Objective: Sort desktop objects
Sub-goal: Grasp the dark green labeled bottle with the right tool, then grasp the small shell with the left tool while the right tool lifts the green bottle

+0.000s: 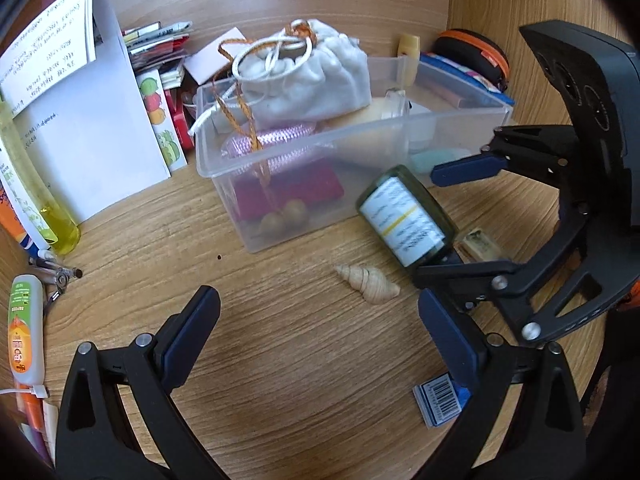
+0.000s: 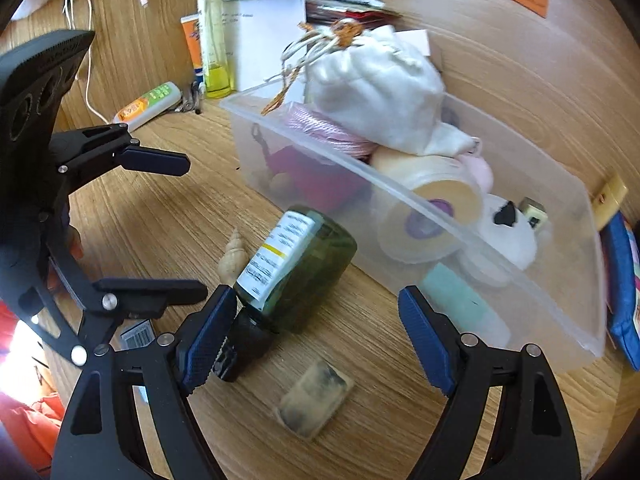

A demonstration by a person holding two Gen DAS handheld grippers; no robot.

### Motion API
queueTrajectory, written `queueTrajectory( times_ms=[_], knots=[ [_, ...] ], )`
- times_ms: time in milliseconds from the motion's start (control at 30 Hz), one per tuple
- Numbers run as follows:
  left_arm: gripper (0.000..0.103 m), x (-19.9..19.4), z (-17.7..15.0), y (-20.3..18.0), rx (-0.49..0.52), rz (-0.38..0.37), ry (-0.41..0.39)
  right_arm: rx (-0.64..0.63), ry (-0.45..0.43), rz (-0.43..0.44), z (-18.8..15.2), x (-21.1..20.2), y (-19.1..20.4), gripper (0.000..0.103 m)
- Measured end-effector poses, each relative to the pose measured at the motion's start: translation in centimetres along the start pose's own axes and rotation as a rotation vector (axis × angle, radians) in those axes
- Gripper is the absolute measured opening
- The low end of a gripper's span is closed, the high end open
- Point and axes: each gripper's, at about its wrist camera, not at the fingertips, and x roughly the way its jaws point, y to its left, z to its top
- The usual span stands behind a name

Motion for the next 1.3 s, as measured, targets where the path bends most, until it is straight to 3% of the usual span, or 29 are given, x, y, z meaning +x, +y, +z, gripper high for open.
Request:
queueTrajectory(
  times_ms=[167, 267, 467, 733, 900, 1033, 1100, 1300],
  knots=[
    [0.101, -0.2, -0.2, 0.2, -0.007, -0.006, 0.001, -0.023, -0.002, -0.004, 0.3, 0.7, 0.5, 0.072],
    [0.101, 0.0, -0.2, 0.3, -0.012, -0.010, 0.010, -0.033, -0.016, 0.018, 0.6, 0.8, 0.7, 0.052],
    [0.101, 0.5, 0.0, -0.4, 0.015, 0.005, 0.025, -0.036, -0.058, 0.017, 0.3, -0.5, 1.0, 0.045],
    [0.100, 0.6, 0.9, -2.4, 0.104, 0.033, -0.016, 0.081, -0.141, 0.044, -0.6, -3.5, -2.0, 0.044],
    [0.074, 1.7, 1.6, -3.1, 0.119, 0.020, 0.011, 0.127, -0.158, 0.047, -1.4, -4.3, -3.2, 0.043],
    [0.062, 2.3, 2.0, -3.1, 0.099, 0.012, 0.025, 0.154, -0.177, 0.074, -1.6, -4.7, -3.8, 0.043],
    [0.050, 2.4, 2.0, -2.9, 0.086, 0.004, 0.030, 0.157, -0.183, 0.077, -1.7, -4.9, -4.0, 0.043],
    [0.039, 2.3, 1.8, -2.1, 0.038, -0.010, 0.042, 0.172, -0.185, 0.083, -2.0, -5.2, -4.3, 0.043]
  ],
)
